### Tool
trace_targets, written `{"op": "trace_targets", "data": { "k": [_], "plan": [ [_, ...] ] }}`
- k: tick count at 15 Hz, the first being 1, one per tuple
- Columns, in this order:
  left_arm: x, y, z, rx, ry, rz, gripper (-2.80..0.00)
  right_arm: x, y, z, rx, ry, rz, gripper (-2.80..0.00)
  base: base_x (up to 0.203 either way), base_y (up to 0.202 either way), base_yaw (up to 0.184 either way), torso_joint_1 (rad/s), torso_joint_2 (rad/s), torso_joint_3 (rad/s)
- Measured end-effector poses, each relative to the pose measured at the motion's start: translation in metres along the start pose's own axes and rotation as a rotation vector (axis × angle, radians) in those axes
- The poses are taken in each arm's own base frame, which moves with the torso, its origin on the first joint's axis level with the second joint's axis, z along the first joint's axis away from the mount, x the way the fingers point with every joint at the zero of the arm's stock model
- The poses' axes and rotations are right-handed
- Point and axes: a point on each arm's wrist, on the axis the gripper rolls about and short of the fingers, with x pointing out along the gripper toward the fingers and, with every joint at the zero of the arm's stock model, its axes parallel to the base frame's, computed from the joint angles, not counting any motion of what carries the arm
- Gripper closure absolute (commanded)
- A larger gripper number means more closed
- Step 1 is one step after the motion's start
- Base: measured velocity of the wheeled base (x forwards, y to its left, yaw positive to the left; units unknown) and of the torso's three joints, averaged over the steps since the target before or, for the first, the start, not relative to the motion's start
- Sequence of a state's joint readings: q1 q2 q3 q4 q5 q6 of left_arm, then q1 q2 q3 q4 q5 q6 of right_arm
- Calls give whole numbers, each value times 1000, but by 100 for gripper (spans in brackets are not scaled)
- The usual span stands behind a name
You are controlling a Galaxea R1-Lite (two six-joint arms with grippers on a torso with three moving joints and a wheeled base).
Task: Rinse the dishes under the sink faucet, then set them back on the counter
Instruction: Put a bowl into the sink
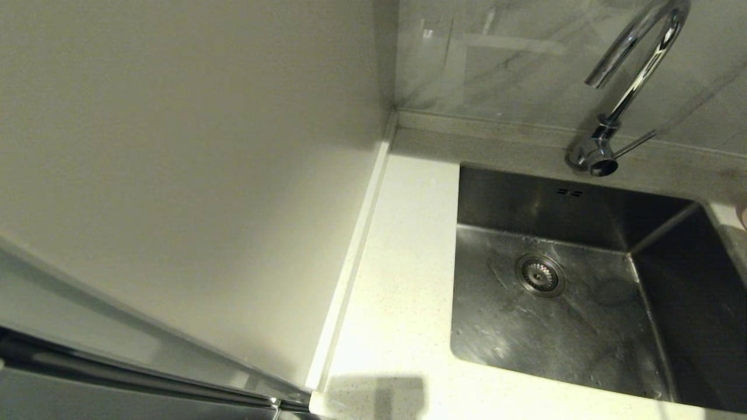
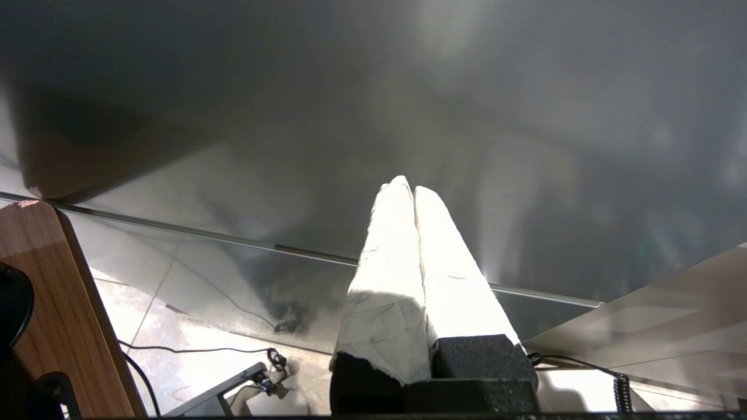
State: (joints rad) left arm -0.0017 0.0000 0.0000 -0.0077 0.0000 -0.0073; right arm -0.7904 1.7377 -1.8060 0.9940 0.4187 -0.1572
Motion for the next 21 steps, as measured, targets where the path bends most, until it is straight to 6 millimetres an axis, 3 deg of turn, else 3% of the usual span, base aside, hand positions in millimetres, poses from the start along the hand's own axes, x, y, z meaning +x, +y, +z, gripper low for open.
{"op": "trace_targets", "data": {
  "k": [3, 6, 10, 14, 21],
  "plan": [
    [0, 0, 0, 0, 0, 0, 0, 30, -20, 9, -12, 12, 13, -280, 0, 0, 0, 0, 0, 0],
    [0, 0, 0, 0, 0, 0, 0, 57, -39, 24, -187, -60, -9, -280, 0, 0, 0, 0, 0, 0],
    [0, 0, 0, 0, 1, 0, 0, 71, -54, 42, -417, -192, -75, -280, 0, 0, 0, 0, 0, 0],
    [0, 0, 0, 0, 0, 0, 0, 84, -59, 48, -620, -195, -116, -280, 0, 0, 0, 0, 0, 0],
    [0, 0, 0, 0, 0, 0, 0, 139, -47, 41, -656, -35, -84, -280, 0, 0, 0, 0, 0, 0]
  ]
}}
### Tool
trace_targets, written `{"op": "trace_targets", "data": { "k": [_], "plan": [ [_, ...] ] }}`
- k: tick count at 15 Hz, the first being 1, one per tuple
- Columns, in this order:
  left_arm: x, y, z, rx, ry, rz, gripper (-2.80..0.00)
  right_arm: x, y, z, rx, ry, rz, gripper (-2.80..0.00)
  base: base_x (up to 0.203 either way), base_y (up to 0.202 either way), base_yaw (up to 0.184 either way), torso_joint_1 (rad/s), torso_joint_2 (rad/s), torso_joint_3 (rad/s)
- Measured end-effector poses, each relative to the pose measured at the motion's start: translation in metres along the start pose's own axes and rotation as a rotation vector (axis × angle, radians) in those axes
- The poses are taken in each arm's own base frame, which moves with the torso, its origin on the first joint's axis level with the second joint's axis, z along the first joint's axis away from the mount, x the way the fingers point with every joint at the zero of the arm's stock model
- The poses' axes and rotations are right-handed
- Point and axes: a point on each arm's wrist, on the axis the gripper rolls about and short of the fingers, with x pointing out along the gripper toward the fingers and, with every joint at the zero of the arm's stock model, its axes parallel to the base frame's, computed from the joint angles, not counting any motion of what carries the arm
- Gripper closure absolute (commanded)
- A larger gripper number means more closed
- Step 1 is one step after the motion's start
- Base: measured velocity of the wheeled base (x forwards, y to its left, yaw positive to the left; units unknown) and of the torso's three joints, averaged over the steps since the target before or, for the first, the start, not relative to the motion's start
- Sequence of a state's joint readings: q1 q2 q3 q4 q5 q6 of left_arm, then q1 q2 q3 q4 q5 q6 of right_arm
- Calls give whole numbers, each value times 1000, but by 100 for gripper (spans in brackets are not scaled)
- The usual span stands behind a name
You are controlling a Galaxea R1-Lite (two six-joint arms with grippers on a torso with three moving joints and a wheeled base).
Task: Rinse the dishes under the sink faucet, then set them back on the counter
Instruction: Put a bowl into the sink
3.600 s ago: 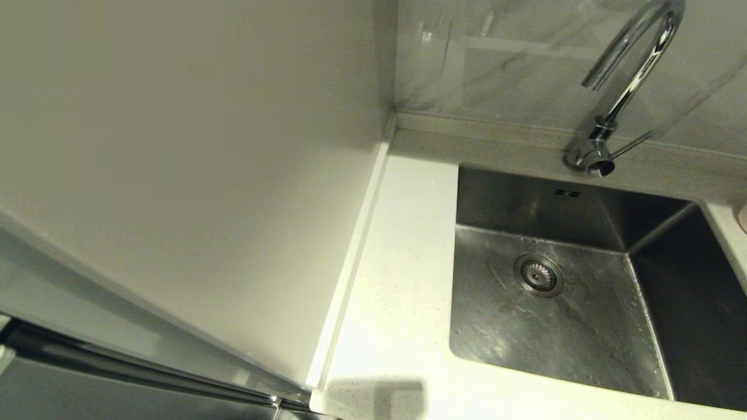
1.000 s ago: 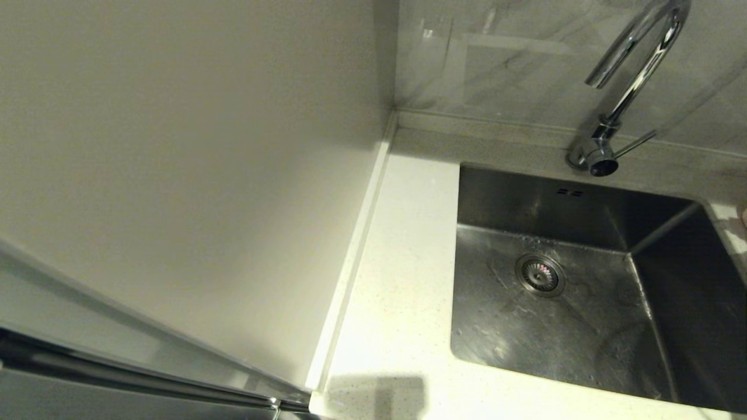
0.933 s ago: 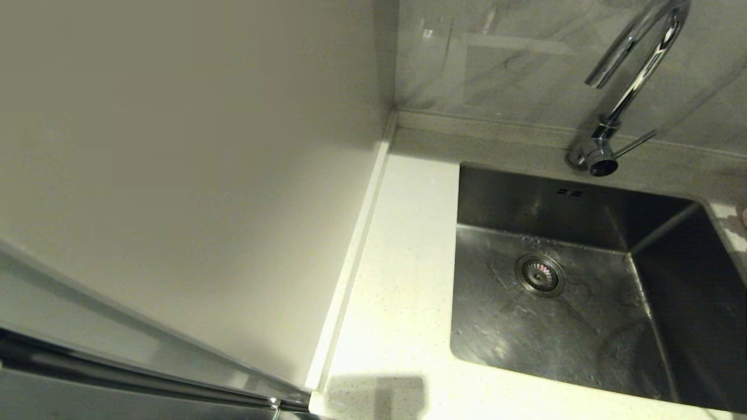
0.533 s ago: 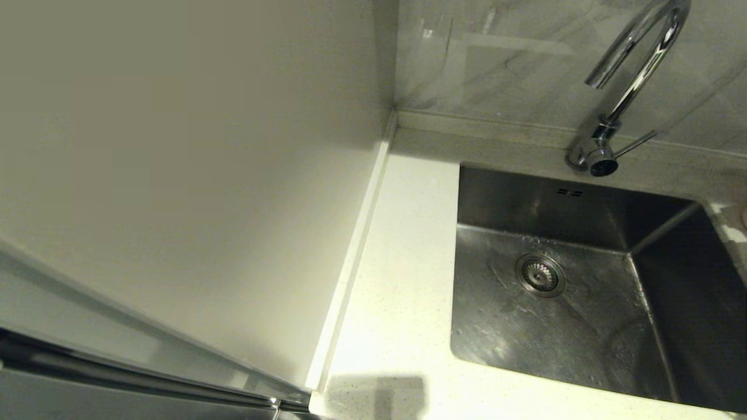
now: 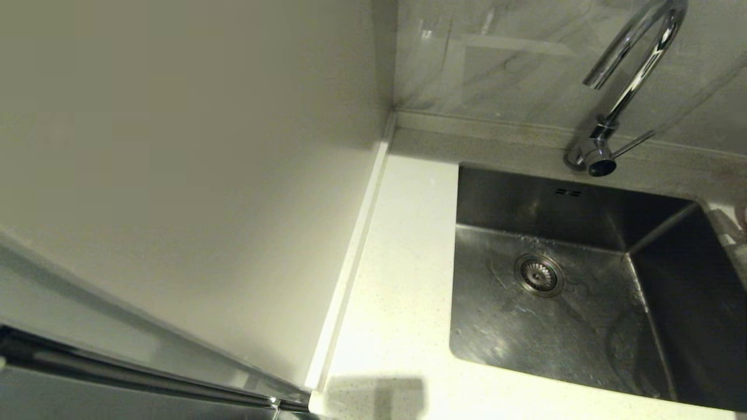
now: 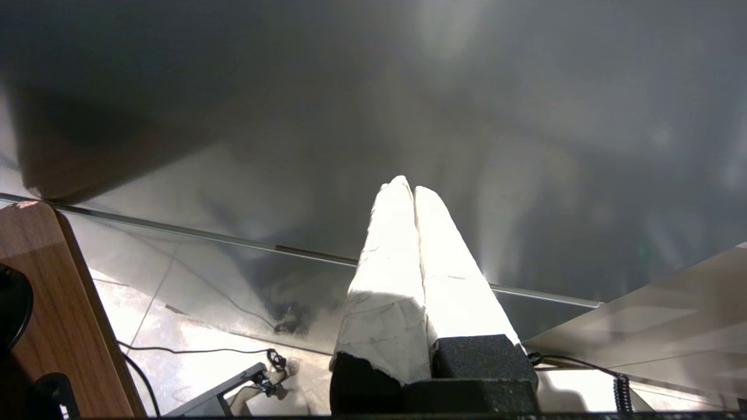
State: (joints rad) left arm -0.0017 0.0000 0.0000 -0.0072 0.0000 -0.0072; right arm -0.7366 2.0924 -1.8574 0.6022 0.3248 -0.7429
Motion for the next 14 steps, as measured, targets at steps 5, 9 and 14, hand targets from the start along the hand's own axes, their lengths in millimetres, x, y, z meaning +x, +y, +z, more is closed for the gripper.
{"op": "trace_targets", "data": {
  "k": [5, 9, 14],
  "plan": [
    [0, 0, 0, 0, 0, 0, 0, 24, 10, 7, -17, 32, 17, -280, 0, 0, 0, 0, 0, 0],
    [0, 0, 0, 0, 0, 0, 0, 19, 6, 15, -10, -1, -7, -280, 0, 0, 0, 0, 0, 0],
    [0, 0, 0, 0, 0, 0, 0, 0, -3, 20, 14, -40, -51, -280, 0, 0, 0, 0, 0, 0]
  ]
}}
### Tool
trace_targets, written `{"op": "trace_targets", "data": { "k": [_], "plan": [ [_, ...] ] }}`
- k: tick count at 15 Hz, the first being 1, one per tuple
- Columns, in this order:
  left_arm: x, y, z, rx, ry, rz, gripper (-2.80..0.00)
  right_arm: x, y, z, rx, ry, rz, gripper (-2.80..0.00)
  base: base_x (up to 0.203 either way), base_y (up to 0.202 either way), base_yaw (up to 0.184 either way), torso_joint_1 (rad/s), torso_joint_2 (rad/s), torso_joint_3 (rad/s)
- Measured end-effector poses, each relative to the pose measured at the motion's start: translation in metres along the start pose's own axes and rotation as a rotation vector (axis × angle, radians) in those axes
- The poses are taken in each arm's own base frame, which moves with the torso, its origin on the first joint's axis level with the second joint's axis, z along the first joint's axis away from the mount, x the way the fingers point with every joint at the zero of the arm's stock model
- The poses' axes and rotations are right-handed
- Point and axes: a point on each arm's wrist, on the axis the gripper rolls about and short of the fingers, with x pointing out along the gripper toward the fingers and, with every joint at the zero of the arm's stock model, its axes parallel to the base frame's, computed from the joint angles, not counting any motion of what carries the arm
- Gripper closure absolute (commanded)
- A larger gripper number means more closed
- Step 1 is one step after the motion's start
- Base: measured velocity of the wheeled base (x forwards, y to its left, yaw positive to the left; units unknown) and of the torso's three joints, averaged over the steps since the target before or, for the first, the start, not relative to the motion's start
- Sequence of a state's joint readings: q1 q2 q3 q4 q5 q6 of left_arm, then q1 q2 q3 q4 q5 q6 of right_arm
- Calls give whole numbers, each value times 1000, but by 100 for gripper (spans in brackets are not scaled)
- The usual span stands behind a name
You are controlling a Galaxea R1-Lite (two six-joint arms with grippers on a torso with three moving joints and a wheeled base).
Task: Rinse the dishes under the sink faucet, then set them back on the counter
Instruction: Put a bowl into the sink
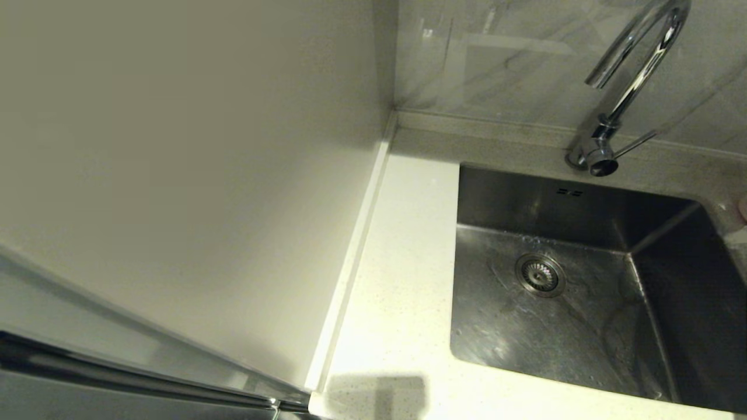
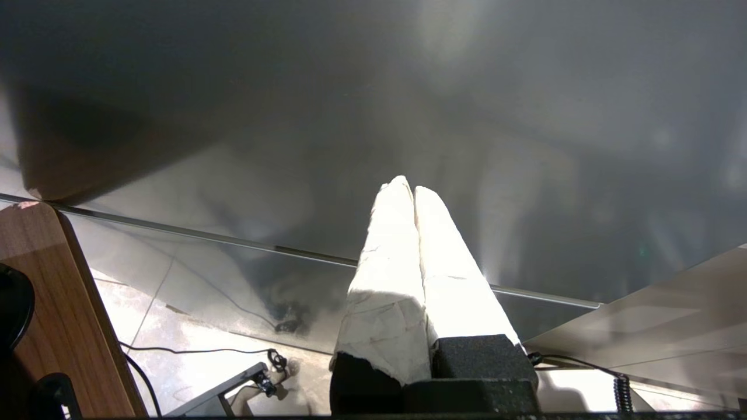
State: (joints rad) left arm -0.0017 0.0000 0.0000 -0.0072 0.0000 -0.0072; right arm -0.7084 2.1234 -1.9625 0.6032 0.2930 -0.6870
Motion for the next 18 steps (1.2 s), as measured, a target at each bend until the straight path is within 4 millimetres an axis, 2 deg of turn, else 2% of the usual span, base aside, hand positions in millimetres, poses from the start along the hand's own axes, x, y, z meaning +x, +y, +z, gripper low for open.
{"op": "trace_targets", "data": {
  "k": [5, 13, 14, 18],
  "plan": [
    [0, 0, 0, 0, 0, 0, 0, -3, -7, 6, 12, -58, -53, -280, 0, 0, 0, 0, 0, 0],
    [0, 0, 0, 0, 0, 0, 0, 26, -16, 7, 41, -96, -135, -280, 0, 0, 0, 0, 0, 0],
    [0, 0, 0, 0, 0, 0, 0, 27, -16, 6, 50, -93, -134, 0, 0, 0, 0, 0, 0, 0],
    [0, 0, 0, 0, 0, 0, 0, 28, -16, 6, 76, -95, -132, 0, 0, 0, 0, 0, 0, 0]
  ]
}}
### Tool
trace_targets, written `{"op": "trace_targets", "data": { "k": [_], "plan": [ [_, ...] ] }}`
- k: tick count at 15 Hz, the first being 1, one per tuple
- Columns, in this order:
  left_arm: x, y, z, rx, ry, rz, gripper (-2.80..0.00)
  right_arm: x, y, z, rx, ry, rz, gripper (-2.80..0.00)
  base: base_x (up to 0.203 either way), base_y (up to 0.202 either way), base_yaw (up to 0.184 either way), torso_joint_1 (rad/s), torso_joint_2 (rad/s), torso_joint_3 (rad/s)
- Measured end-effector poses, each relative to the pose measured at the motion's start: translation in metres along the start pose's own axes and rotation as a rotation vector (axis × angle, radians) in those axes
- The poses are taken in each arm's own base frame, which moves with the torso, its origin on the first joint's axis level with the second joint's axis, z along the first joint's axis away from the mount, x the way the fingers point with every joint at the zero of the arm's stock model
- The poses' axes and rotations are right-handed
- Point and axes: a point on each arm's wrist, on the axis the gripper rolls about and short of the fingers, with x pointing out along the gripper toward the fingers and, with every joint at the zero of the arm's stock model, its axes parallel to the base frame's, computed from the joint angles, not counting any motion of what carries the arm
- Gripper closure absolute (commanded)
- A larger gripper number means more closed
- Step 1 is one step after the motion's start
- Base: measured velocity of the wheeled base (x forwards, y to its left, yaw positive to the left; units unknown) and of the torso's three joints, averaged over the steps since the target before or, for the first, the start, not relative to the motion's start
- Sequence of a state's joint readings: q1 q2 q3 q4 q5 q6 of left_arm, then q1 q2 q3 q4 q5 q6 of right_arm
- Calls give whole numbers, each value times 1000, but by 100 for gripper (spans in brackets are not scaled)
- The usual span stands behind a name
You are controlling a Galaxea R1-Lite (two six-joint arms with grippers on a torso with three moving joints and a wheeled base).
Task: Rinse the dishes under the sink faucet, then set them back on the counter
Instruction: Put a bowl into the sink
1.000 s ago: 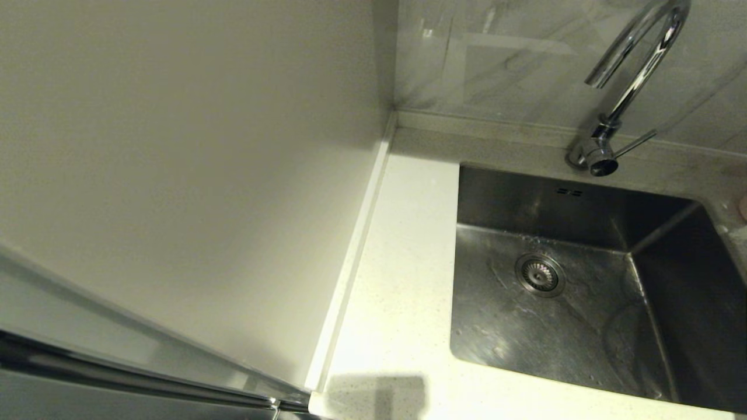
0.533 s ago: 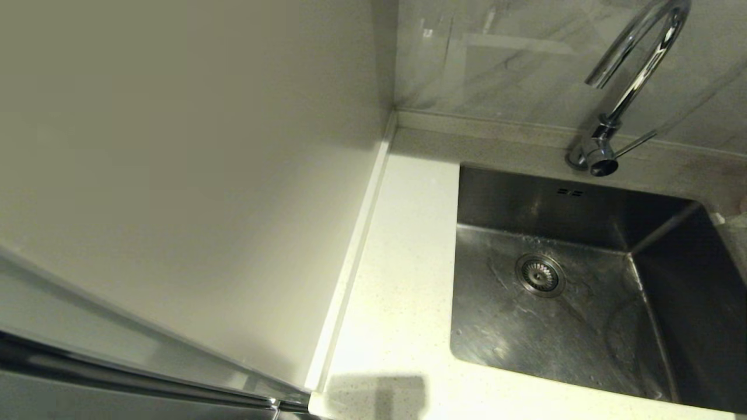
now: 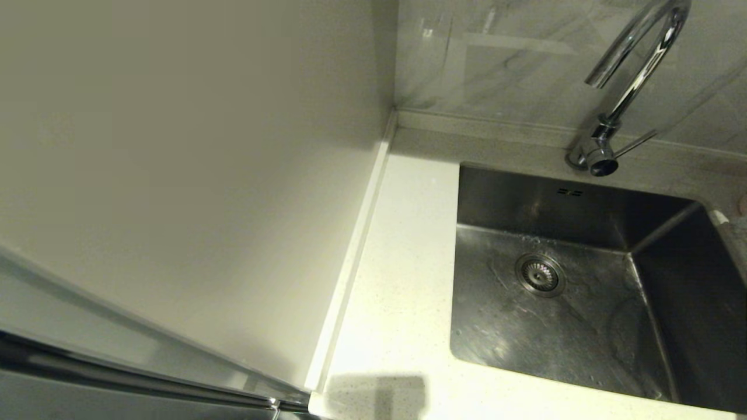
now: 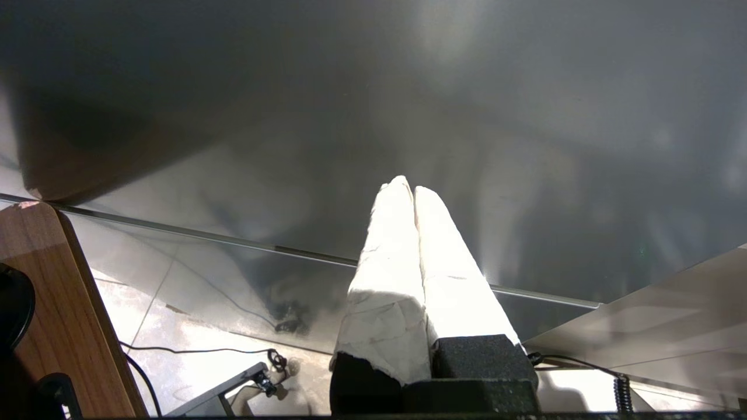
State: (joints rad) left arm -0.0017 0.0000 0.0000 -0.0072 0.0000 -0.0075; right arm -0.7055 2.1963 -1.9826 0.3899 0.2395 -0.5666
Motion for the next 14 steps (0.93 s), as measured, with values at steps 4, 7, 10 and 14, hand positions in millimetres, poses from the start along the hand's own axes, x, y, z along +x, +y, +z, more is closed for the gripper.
{"op": "trace_targets", "data": {
  "k": [4, 7, 10, 14],
  "plan": [
    [0, 0, 0, 0, 0, 0, 0, -4, 0, 2, 40, -9, -5, 0, 0, 0, 0, 0, 0, 0],
    [0, 0, 0, 0, 0, 0, 0, -10, 0, 4, 79, -9, 7, 0, 0, 0, 0, 0, 0, 0],
    [0, 0, 0, 0, 0, 0, 0, -16, 3, 2, 107, 21, 34, 0, 0, 0, 0, 0, 0, 0],
    [0, 0, 0, 0, 0, 0, 0, -42, 16, 8, 172, 15, 181, 0, 0, 0, 0, 0, 0, 0]
  ]
}}
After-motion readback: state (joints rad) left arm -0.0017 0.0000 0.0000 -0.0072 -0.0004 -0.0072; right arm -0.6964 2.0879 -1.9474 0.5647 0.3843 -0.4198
